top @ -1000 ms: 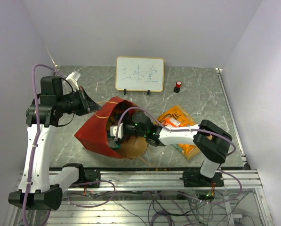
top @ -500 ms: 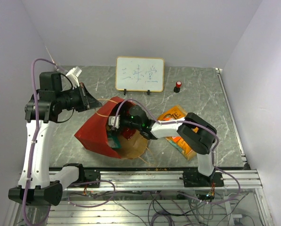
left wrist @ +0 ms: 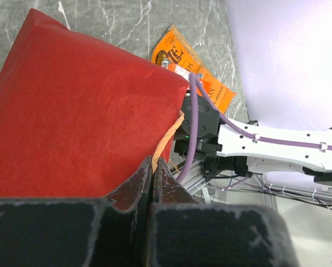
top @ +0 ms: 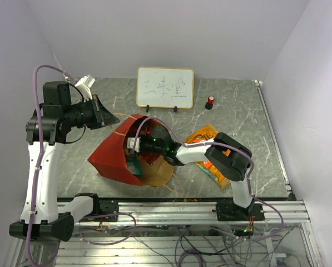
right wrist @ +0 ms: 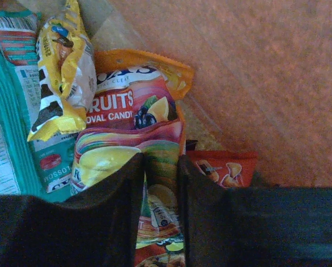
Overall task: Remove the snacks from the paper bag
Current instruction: Take out the snack from the paper bag, then place the snack at the center of the board.
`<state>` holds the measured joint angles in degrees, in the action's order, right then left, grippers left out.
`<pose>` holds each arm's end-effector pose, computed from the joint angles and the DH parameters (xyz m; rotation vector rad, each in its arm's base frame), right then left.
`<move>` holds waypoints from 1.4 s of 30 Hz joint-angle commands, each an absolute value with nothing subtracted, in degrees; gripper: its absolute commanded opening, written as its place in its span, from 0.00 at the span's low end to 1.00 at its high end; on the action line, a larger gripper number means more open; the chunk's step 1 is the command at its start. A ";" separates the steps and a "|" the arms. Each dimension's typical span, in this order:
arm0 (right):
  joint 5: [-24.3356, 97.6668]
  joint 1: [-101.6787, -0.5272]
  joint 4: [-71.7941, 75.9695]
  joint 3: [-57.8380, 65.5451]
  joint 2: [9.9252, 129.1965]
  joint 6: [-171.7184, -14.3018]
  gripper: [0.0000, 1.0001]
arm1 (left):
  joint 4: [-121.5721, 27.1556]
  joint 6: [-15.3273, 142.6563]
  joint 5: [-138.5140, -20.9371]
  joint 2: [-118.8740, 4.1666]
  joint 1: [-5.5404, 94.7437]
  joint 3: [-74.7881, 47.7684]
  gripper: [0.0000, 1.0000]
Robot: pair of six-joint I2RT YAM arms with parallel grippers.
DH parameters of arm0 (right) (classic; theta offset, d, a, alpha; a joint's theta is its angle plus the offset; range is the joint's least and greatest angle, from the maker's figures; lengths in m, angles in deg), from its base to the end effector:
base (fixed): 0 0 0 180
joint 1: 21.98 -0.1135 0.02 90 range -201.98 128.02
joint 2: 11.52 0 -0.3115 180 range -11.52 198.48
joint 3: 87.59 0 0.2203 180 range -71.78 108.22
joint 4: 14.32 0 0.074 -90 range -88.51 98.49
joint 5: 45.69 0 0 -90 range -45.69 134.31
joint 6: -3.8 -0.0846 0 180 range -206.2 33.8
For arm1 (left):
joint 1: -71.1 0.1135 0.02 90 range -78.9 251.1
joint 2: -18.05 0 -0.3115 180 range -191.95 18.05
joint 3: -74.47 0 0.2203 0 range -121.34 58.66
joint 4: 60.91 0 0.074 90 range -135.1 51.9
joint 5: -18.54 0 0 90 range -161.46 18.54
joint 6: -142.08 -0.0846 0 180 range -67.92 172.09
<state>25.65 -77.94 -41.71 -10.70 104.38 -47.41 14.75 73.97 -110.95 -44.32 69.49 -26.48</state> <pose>0.2453 0.4114 0.2240 -1.4667 1.0269 0.5043 0.1573 -0.0582 0.4429 -0.0004 2.2182 -0.9887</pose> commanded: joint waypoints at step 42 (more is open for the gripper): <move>67.75 -82.19 22.45 -13.62 30.88 -64.12 0.00 | 4.16 87.11 -100.18 -40.31 69.55 -18.81 0.07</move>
<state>58.79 -82.27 17.57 -14.66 36.14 -64.31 5.59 87.07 -100.98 -40.75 69.49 -19.47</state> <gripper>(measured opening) 0.006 0.073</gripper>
